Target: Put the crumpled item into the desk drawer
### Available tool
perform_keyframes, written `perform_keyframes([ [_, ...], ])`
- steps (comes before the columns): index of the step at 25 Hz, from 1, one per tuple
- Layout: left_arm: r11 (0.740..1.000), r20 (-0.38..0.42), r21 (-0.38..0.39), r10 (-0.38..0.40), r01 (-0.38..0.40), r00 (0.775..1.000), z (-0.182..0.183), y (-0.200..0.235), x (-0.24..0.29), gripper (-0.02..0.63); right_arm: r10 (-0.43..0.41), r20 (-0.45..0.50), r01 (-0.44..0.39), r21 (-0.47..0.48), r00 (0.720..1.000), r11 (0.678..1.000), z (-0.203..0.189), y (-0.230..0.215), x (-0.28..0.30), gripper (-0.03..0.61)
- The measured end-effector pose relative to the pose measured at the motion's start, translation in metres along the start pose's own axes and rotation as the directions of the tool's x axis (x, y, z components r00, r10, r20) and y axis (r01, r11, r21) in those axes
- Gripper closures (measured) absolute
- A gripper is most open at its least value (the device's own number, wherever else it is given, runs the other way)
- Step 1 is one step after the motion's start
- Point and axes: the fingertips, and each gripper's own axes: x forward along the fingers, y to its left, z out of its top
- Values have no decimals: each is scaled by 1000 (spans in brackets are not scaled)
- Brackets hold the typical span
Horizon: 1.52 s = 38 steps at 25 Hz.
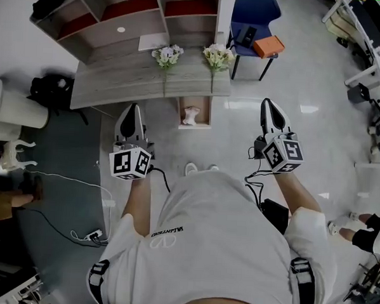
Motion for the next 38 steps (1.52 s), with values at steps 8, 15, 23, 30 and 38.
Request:
perform_keyframes([
  [8, 1000, -10, -1, 15, -15, 1000, -2, 2, 0, 612, -1, 5, 1, -7, 1000, 1000, 3, -1, 1, 581],
  [15, 1000, -12, 1, 12, -12, 1000, -3, 6, -1, 612, -5, -16, 5, -22, 1000, 1000, -3, 2, 1, 581],
  [23, 1000, -19, 4, 1, -1, 1000, -5, 5, -3, 612, -8, -16, 8, -26, 1000, 1000, -2, 5, 1, 581],
  [30, 1000, -28, -9, -1, 0, 1000, -11, 5, -5, 612, -20, -22, 20, -19, 1000, 1000, -5, 4, -2, 581],
  [38, 1000, -30, -19, 0, 0, 1000, -16, 4, -8, 612, -29, -24, 29, -24, 999, 999, -8, 2, -5, 581],
])
